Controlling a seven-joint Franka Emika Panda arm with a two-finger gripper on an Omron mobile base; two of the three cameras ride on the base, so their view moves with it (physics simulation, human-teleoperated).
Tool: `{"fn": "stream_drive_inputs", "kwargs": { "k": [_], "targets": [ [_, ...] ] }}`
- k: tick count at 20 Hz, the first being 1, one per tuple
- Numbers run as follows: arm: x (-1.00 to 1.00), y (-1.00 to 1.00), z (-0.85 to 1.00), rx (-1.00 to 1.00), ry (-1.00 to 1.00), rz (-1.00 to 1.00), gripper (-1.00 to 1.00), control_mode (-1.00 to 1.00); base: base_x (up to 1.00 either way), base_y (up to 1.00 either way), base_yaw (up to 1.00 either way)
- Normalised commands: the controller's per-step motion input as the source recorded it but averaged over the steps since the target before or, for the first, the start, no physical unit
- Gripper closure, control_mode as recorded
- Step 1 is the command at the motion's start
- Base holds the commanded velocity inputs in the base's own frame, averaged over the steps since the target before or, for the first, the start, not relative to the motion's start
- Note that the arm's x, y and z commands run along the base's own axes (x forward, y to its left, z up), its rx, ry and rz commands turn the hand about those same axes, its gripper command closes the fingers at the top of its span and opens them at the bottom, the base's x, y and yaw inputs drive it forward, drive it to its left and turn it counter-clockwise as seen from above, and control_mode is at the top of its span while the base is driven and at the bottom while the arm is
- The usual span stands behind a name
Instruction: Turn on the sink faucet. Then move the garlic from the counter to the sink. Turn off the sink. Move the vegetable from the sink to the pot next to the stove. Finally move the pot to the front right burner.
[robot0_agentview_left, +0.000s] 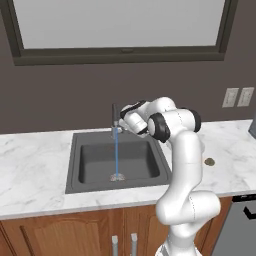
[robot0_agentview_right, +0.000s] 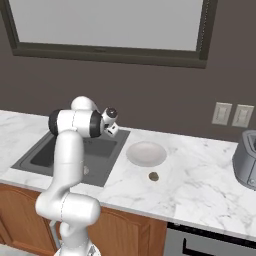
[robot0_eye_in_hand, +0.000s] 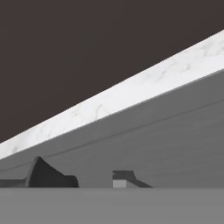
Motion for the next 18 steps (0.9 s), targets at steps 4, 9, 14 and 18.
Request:
{"fn": "stream_drive_inputs", "kwargs": {
  "k": [4, 9, 14, 18],
  "targets": [
    [-0.1, -0.85, -0.89, 0.08, 0.03, -0.05, 1.0, -1.0, 0.0, 0.0, 0.0],
    [-0.12, -0.81, -0.82, 0.08, 0.05, -0.05, 1.0, -1.0, 0.0, 0.0, 0.0],
    [-0.22, -0.53, -0.28, 0.08, 0.01, -0.05, -1.0, -1.0, 0.0, 0.0, 0.0],
    [-0.04, -0.16, 0.0, 0.03, 0.0, -0.06, -1.0, -1.0, 0.0, 0.0, 0.0]
  ]
}}
